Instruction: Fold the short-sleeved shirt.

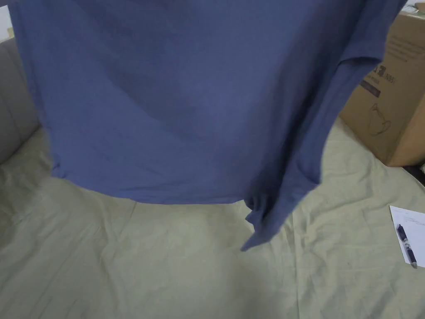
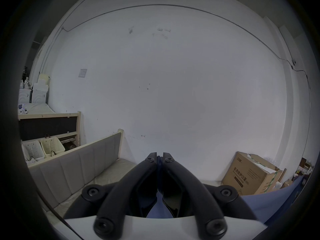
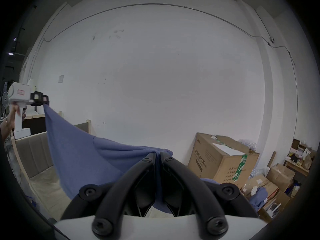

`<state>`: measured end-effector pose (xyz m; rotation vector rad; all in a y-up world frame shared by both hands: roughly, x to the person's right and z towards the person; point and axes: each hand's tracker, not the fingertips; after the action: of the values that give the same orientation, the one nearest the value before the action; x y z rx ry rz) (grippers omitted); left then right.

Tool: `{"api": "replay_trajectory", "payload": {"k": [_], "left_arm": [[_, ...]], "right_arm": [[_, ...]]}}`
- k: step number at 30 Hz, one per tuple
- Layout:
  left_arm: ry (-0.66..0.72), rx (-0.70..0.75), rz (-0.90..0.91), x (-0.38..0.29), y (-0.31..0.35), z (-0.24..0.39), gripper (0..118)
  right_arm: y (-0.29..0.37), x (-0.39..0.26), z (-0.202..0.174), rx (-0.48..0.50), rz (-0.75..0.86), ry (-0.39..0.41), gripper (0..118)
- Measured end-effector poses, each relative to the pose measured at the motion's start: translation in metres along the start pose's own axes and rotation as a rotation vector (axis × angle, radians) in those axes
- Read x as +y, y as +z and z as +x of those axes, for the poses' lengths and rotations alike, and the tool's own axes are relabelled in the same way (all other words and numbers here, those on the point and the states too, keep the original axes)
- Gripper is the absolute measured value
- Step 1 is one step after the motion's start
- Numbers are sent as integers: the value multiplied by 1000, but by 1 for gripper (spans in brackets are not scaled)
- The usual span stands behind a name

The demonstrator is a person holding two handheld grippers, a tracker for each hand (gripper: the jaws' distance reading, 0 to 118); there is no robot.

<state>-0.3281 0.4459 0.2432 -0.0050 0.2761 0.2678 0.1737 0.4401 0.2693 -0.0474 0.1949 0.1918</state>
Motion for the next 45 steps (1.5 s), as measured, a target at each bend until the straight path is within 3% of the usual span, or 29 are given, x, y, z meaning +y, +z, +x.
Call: {"api": "replay_trajectory", "payload": {"k": [1, 4, 5, 13, 25, 31, 38, 42, 45], "left_arm": [[-2, 9, -2, 0, -2, -1, 0], [8, 28, -9, -1, -12, -6, 0], [12, 30, -11, -2, -16, -6, 0], [-24, 52, -20, -9, -75, 10, 0], [-56, 48, 6, -43, -193, 71, 0], [-30, 46, 62, -61, -239, 80, 0], [-40, 108, 112, -100, -290, 83, 0], [-67, 142, 46, -136, -303, 71, 0], [-61, 151, -23, -177, -304, 55, 0]], "right_arm": [[6, -15, 10, -40, -45, -23, 3], [-2, -18, 18, -72, -39, 7, 3], [-26, 18, -1, -142, -39, -5, 3], [-105, 49, 1, -198, -69, 43, 3], [-258, 54, 10, -392, -51, 129, 3], [-320, 53, 9, -462, 4, 110, 3], [-359, 22, -15, -484, 64, 167, 3], [-360, -25, -28, -431, 29, 203, 3], [-361, -67, -33, -355, -39, 140, 3]]}}
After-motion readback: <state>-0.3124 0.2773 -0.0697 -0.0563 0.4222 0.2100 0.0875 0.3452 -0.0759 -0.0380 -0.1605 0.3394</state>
